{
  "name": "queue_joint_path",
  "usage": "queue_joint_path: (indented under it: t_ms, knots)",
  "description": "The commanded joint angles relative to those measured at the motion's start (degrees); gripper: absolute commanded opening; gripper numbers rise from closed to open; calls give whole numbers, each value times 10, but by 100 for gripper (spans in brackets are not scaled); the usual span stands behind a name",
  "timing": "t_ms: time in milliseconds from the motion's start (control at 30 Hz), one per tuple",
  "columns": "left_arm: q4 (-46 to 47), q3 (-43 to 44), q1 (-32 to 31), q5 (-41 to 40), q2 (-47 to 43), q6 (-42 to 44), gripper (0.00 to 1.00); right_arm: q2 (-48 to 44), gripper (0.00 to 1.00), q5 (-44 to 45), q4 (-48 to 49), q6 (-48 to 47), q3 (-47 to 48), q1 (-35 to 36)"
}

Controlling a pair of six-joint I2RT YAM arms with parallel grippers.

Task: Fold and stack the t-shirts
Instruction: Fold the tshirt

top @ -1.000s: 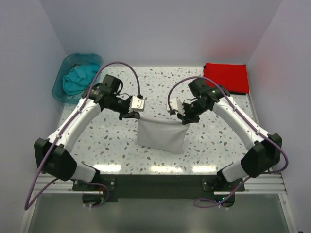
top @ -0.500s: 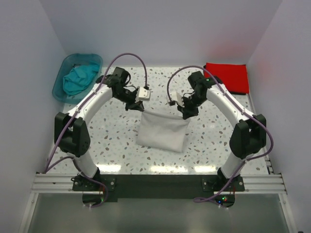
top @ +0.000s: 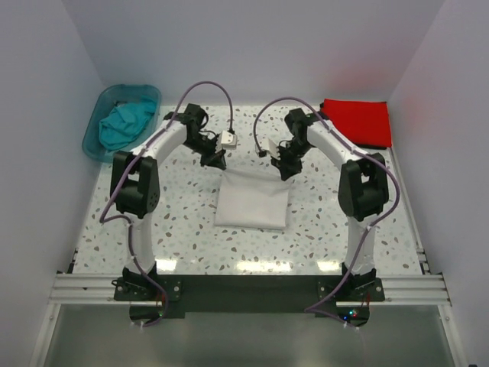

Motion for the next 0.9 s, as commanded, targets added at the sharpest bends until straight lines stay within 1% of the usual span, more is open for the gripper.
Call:
queue_joint_path:
  t_ms: [0, 167, 233, 367, 533, 667, 700, 733, 767, 800, 833, 867]
  knots:
    - [11, 34, 8, -8, 25, 17, 0, 28, 1, 26, 8, -6, 28, -10]
    - [41, 38, 12, -18, 59, -6, 0, 55, 8, 54, 59, 21, 27, -11]
    - [49, 36, 18, -23, 75, -13, 0, 62, 9, 61, 98, 44, 24, -12]
    - [73, 31, 31, -21, 85, -37, 0, 62, 5, 79, 177, 99, 11, -12]
    - [82, 29, 39, -13, 68, -40, 0, 63, 4, 72, 171, 124, 39, -11]
    - [100, 8, 42, -30, 65, -46, 0, 62, 10, 81, 206, 136, 30, -11]
    - [101, 8, 43, -30, 68, -52, 0, 63, 10, 89, 218, 147, 27, -11]
    - [103, 7, 47, -31, 72, -66, 0, 66, 10, 93, 243, 158, 28, -11]
    - [110, 6, 49, -37, 72, -81, 0, 71, 13, 99, 257, 172, 30, -11]
    - [150, 1, 52, -42, 72, -105, 0, 73, 13, 103, 266, 192, 34, -11]
    - [166, -4, 59, -45, 73, -145, 0, 76, 14, 109, 283, 208, 43, -11]
    - [179, -2, 63, -54, 75, -162, 1, 78, 22, 115, 296, 227, 46, -10]
